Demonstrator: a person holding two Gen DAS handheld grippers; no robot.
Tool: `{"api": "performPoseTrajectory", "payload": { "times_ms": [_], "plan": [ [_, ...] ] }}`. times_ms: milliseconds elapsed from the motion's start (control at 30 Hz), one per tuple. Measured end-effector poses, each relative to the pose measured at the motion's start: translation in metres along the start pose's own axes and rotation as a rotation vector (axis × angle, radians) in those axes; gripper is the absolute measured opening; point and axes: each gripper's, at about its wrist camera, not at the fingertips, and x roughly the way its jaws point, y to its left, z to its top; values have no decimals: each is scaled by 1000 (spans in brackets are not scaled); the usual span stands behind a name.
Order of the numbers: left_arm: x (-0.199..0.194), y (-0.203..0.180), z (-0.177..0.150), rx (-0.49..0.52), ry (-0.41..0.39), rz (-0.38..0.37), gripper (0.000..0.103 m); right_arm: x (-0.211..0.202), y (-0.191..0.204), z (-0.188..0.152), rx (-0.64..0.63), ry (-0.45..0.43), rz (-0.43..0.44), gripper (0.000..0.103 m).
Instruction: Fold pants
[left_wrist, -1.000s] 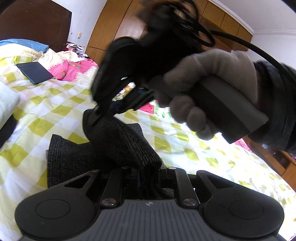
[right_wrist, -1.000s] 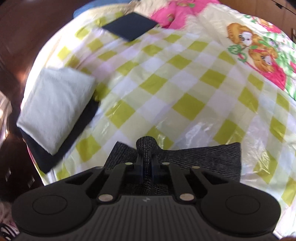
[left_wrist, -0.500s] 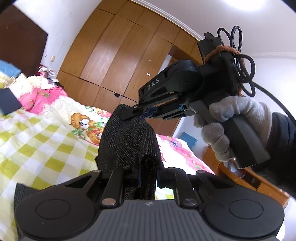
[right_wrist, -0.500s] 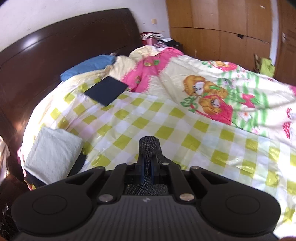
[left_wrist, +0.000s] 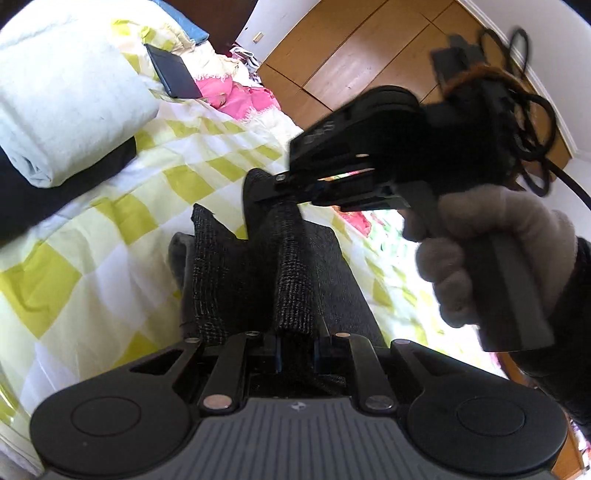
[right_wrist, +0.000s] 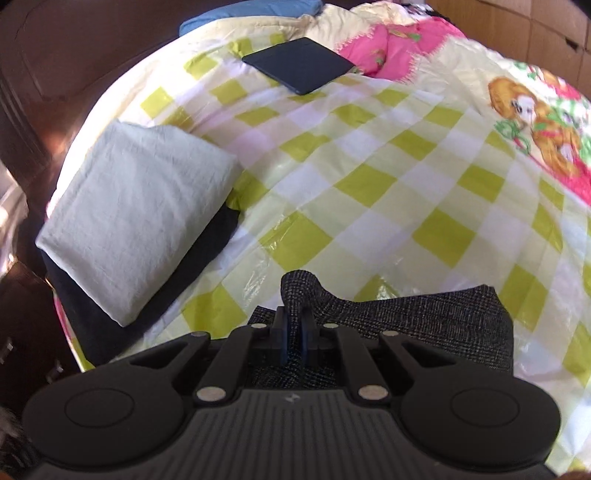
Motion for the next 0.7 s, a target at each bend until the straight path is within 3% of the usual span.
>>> {"api": "performPoseTrajectory", "payload": {
  "times_ms": [167,367,467,567,633,700],
  "plan": [
    [8,6,-4,-31,58,35,28,10,36,-12,-223,-17,-83,8],
    [13,-2,-5,-5,96,49,29,29,58,-21,-321,8,-91,12],
    [15,-3,-1,7,109,61,30,38,64,-29,-358,23,-64,22],
    [9,-8,-3,31,120,73,32,43,60,-30,-312,33,5,31],
    [5,-11,-4,47,127,85,32,43,54,-27,-249,29,70,50],
    [4,-16,-6,75,152,100,33,42,48,-25,-192,36,147,62]
  ]
}}
